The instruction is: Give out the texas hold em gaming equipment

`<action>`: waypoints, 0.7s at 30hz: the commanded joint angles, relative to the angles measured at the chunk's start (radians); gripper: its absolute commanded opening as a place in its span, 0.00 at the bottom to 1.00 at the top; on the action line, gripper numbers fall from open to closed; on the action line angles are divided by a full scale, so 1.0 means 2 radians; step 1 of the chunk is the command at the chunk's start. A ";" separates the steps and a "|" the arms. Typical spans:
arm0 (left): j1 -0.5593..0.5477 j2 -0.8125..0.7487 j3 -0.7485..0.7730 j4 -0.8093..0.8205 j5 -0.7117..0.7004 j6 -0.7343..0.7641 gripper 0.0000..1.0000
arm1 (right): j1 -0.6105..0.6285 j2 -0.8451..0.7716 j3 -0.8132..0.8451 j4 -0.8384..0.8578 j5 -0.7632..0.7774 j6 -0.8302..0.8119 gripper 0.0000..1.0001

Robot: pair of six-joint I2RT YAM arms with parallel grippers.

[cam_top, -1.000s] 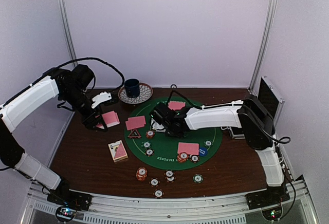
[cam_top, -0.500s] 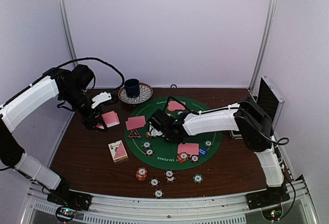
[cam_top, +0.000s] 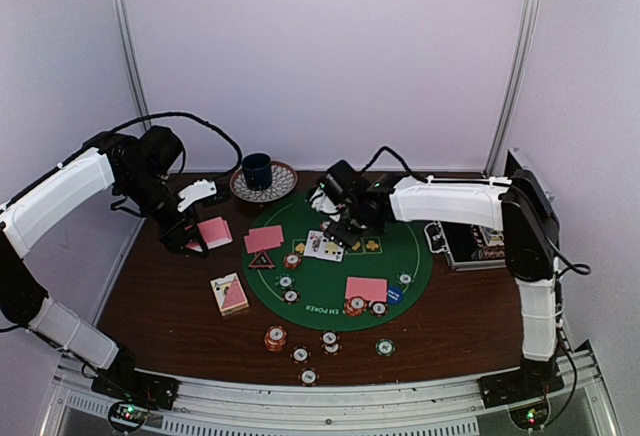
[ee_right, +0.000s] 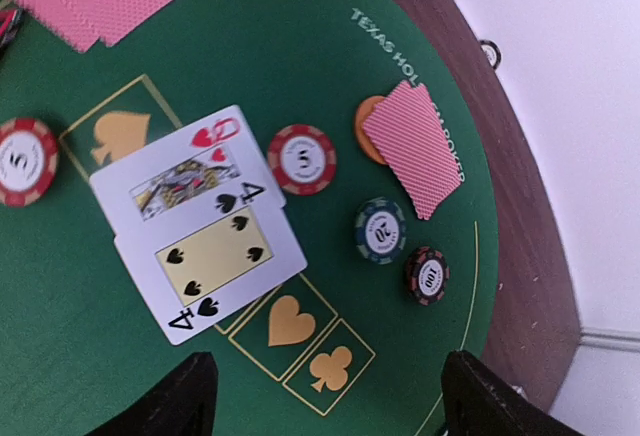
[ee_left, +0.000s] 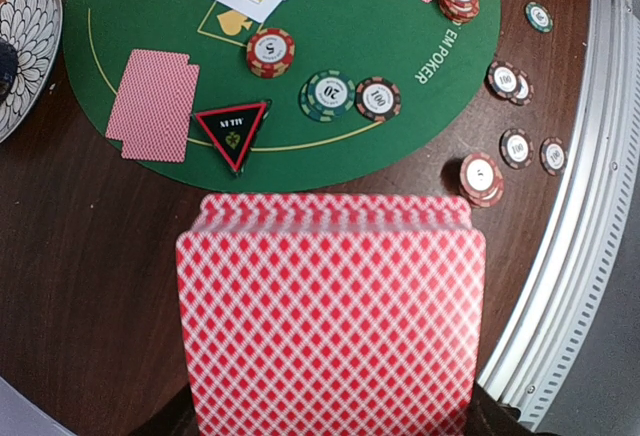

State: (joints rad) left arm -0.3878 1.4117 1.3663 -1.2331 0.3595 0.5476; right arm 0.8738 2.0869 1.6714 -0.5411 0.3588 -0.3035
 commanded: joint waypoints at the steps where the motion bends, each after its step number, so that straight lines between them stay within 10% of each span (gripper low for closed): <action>1: 0.003 -0.006 0.013 0.003 0.009 -0.001 0.00 | -0.072 -0.029 0.023 -0.045 -0.144 0.178 0.80; 21: 0.003 -0.001 0.012 0.009 0.012 0.000 0.00 | -0.067 -0.028 -0.001 0.129 -0.550 0.547 0.88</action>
State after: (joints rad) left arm -0.3878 1.4120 1.3670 -1.2327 0.3599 0.5476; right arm 0.6777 2.0502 1.6485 -0.4232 -0.5663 0.5827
